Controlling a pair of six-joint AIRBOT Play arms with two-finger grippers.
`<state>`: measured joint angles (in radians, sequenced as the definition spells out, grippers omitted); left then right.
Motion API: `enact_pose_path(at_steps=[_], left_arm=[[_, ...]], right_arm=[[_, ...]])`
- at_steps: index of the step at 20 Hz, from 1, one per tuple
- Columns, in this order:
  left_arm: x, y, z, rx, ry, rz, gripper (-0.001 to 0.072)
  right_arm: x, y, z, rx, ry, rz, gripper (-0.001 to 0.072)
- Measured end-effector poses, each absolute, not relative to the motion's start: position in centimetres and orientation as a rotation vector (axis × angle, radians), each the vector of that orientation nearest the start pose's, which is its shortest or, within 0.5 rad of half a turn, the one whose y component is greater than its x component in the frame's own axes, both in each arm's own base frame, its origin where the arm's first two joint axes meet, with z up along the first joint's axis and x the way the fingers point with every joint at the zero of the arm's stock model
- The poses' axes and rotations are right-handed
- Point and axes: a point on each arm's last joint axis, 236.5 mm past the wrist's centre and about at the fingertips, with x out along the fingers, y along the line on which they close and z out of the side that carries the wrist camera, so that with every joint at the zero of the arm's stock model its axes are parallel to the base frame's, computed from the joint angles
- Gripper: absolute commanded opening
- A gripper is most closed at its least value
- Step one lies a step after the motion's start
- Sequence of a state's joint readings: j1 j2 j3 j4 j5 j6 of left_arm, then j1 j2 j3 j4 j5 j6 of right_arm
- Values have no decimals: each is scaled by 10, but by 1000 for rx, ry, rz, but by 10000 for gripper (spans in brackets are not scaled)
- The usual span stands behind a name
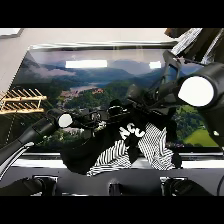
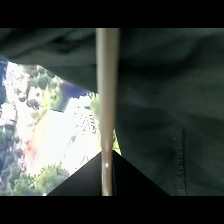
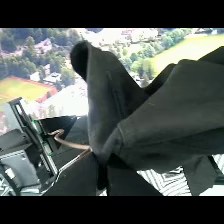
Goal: Fold the clothes and pants, and hang the long-sleeved shirts on hangers.
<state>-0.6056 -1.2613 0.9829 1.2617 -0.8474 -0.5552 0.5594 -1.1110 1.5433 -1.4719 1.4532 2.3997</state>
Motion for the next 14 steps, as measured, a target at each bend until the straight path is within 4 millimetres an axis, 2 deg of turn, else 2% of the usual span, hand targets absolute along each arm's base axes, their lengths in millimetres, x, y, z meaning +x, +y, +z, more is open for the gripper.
enact_pose_path(at_steps=[6, 14], left_arm=[[300, -282, -10, 861, 737, -1187, 24], [299, -301, -14, 828, 709, -1203, 24]], right_arm=[[305, 223, 167, 457, 1242, 134, 34], [306, 226, 162, 436, 1256, 145, 36]])
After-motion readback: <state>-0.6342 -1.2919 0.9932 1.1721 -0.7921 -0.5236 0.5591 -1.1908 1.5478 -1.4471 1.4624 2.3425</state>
